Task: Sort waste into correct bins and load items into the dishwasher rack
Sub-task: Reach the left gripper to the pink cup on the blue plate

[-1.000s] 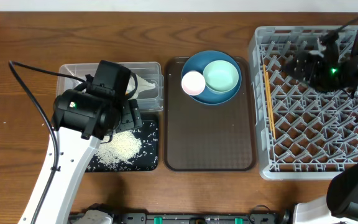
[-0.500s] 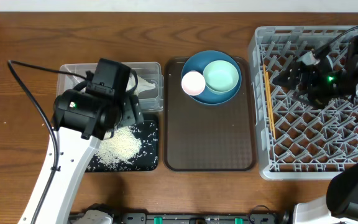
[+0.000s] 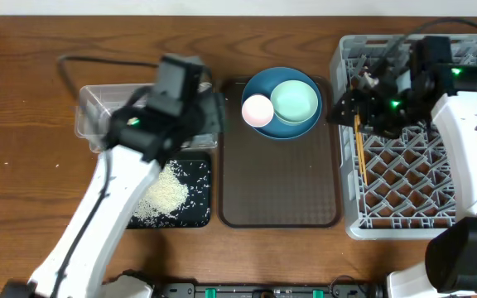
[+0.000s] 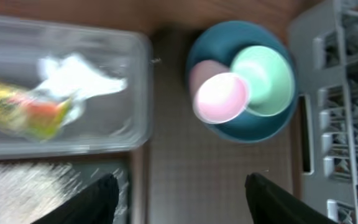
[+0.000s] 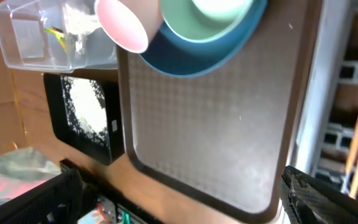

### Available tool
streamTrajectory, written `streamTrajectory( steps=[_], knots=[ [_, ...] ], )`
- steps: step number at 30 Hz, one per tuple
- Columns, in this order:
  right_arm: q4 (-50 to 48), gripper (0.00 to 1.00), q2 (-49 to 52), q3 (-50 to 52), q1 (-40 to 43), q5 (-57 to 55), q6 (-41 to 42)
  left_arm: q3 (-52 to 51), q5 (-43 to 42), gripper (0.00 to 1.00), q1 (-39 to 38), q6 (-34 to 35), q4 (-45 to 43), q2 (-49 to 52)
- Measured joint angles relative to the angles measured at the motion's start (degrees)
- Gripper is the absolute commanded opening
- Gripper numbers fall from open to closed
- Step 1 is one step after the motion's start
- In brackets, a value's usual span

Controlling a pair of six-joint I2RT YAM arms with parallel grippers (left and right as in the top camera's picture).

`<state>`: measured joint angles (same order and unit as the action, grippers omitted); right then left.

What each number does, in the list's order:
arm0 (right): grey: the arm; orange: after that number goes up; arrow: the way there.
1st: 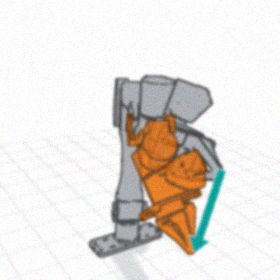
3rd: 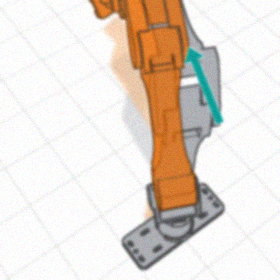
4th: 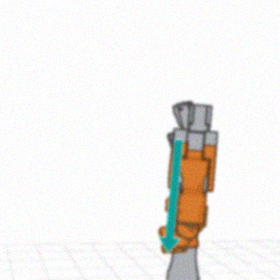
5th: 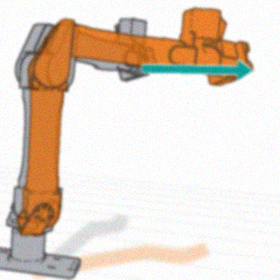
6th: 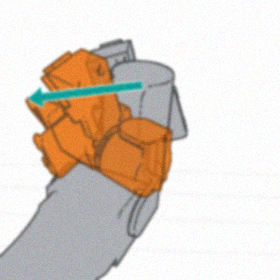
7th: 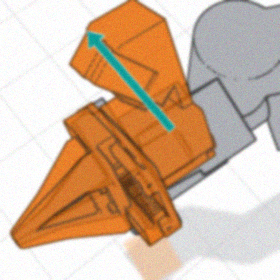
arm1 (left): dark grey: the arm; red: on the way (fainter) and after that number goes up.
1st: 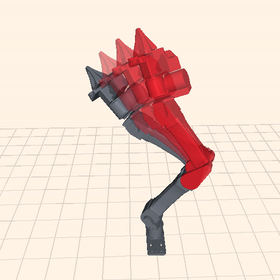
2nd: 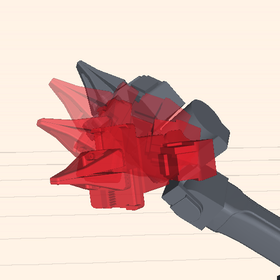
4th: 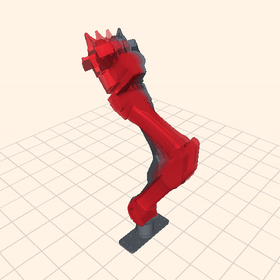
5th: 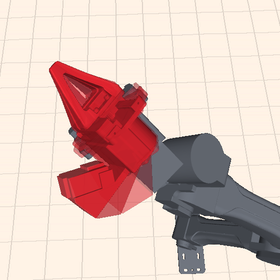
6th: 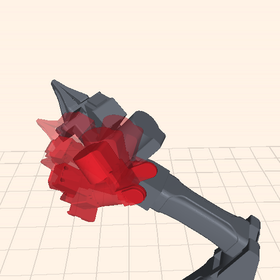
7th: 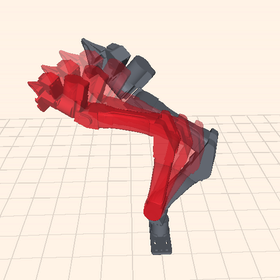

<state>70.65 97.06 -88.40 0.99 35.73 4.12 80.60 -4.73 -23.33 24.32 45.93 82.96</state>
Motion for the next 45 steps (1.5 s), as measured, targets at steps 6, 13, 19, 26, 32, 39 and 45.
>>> streamTrajectory(
  steps=[6,13,19,26,32,39,45],
  knots=[
    [-2.67,0.99,0.00,0.02,-1.31,-2.21,0.00,0.00,-1.09,0.64,-3.23,-2.01,-6.21,10.60],
    [-3.65,0.99,0.00,0.02,-1.33,-5.68,-0.02,0.00,-1.31,0.63,-3.91,-4.70,-9.75,19.58],
    [-3.87,0.99,0.00,0.02,-1.33,-6.67,0.00,-0.02,-1.33,0.61,-3.91,-6.40,-15.37,23.21],
    [-4.11,0.99,0.00,0.02,-1.33,-7.08,0.00,-0.02,-0.72,0.50,-3.91,-7.85,-21.14,26.53],
    [-4.13,0.99,0.00,0.02,-1.33,-7.08,0.00,-0.02,1.11,0.40,-3.89,-8.09,-22.43,28.30],
    [-4.13,0.99,0.00,0.02,-1.33,-7.08,0.00,-0.02,1.92,0.35,-3.91,-8.28,-22.60,28.30],
    [-4.13,0.99,0.00,0.02,-1.33,-7.08,0.00,-0.11,1.97,0.32,-3.91,-8.28,-22.93,28.30]
  ],
)
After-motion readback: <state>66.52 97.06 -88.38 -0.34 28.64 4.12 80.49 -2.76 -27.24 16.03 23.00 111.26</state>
